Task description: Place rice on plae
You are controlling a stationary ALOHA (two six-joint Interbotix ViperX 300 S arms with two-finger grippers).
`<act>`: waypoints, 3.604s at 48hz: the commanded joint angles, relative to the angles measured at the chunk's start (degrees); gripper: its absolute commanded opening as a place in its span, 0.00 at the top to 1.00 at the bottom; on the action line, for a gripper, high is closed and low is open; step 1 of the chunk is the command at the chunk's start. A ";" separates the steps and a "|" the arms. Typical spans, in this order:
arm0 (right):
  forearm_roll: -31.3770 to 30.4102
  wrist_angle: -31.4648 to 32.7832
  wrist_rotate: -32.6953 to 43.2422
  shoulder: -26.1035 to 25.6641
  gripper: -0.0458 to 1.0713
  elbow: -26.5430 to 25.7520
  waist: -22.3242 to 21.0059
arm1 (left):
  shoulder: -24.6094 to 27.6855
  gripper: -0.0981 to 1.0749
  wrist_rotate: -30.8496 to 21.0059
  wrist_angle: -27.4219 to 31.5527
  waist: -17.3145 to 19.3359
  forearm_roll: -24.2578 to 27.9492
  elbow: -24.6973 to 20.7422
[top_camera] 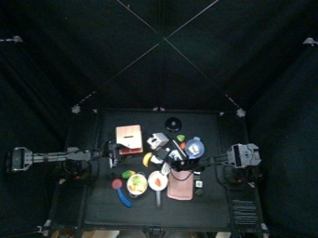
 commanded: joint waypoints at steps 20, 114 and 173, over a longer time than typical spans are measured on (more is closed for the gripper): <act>19.34 22.32 1.05 -14.77 0.31 4.04 7.82 | 0.09 0.18 0.18 -0.53 0.09 -0.70 -0.88; 25.66 38.85 54.49 -4.66 0.25 6.86 25.66 | 0.09 0.18 0.09 -0.44 0.09 -3.25 -0.88; 20.83 38.67 47.11 -11.69 0.08 7.21 23.20 | 1.93 0.17 0.18 -0.53 -1.32 -3.08 -1.05</act>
